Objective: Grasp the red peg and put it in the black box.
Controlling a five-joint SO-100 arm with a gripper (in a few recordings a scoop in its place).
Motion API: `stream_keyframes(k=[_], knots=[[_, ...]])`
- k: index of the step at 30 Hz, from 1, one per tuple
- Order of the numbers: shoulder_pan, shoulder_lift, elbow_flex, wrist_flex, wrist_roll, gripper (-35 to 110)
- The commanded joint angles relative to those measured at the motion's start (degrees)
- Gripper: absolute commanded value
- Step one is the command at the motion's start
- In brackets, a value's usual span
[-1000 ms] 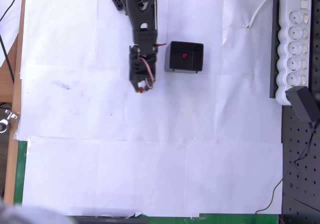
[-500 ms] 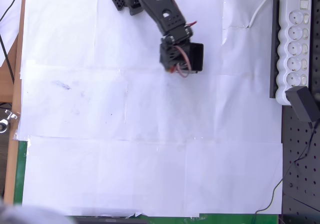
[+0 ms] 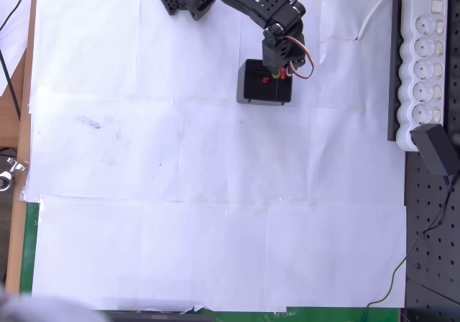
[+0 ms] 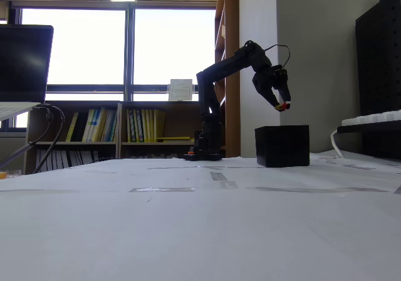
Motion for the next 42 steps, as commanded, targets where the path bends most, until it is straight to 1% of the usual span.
stream_keyframes(k=[1, 3, 6, 7, 9, 10, 12, 17, 19, 20, 21, 22, 23, 25, 27, 29, 30, 35, 38, 42], knots=[[1.2, -3.7, 0.9, -1.3, 0.8, 3], [2.2, -3.5, 0.8, -1.1, 0.6, 6], [4.5, -3.5, 0.3, -1.3, 1.1, 17], [5.3, -3.5, -0.1, -1.6, 1.6, 23], [6.4, -3.6, -0.5, -2.2, 1.8, 42], [6.5, -3.6, -0.6, -2.1, 2.1, 47], [6.1, -3.5, -1.1, -0.9, 1.7, 47], [6.0, -3.9, -1.4, -1.7, 3.1, 47], [6.0, -4.6, -1.4, -0.8, 2.5, 47], [6.2, -5.2, -1.4, -0.3, 1.8, 42], [6.6, -5.9, -1.3, 0.4, 0.8, 26], [7.3, -6.8, -1.3, 0.5, 0.0, 2], [8.6, -8.0, -1.0, 0.8, -1.2, 0], [11.3, -11.6, -0.3, 1.9, -6.1, 0], [14.7, -15.8, -0.7, 0.8, -10.6, 0], [19.1, -20.7, -4.1, -3.3, -15.8, 0], [21.5, -23.2, -7.1, -7.0, -18.0, 0], [32.5, -36.2, -28.6, -25.0, -29.4, 0], [35.5, -44.2, -41.7, -28.4, -34.5, 0], [37.2, -57.9, -58.6, -28.5, -38.4, 0]])
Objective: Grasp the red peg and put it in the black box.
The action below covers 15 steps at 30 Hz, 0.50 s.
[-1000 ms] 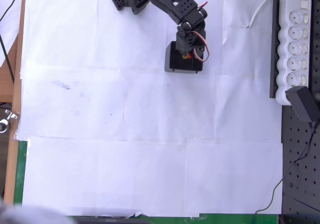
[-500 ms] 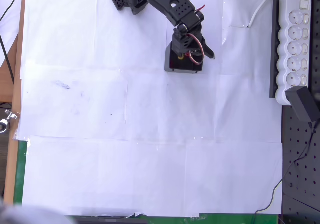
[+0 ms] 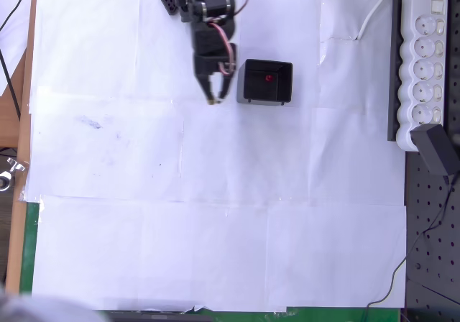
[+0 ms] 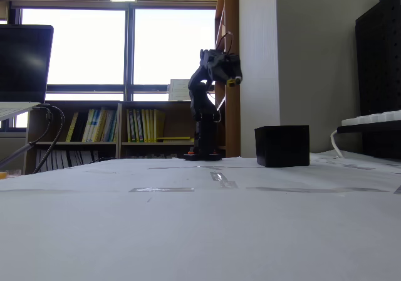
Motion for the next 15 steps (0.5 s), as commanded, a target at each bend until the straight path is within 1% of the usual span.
stream_keyframes(k=[1, 2, 4, 6, 10, 15], knots=[[1.0, -15.9, -14.2, 0.7, -3.9, 0], [1.4, -20.9, -17.9, 3.8, -5.2, 0], [2.2, -30.0, -23.0, 15.5, -7.5, 0], [2.5, -34.0, -25.5, 24.8, -8.4, 0], [2.7, -43.6, -33.3, 30.1, -7.6, 0], [3.1, -46.6, -38.1, 32.2, -5.6, 0]])
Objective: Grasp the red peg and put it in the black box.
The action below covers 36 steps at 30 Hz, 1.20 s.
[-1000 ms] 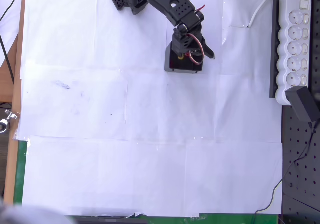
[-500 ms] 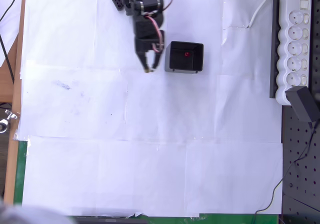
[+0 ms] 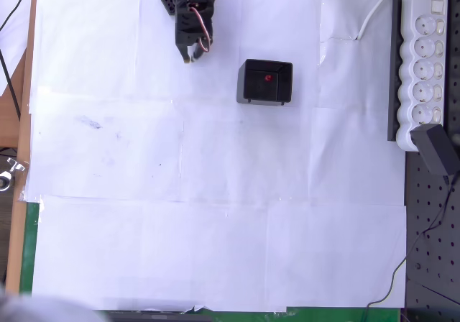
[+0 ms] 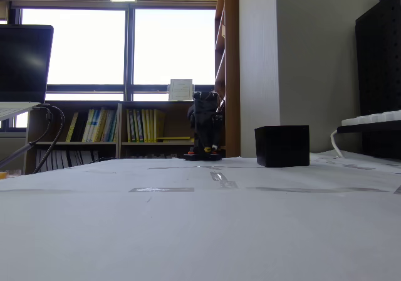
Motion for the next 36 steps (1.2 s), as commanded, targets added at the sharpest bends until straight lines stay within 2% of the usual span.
stream_keyframes(k=[1, 7, 14, 18, 36], knots=[[0.0, -4.9, -2.0, 2.5, 0.2, 0], [0.2, -5.0, -9.8, 2.8, 0.1, 0], [0.1, -5.1, -9.8, 3.5, 0.3, 0], [0.1, -5.1, -9.8, 2.5, 4.1, 0], [-0.1, -5.1, -9.8, 3.9, 4.0, 0]])
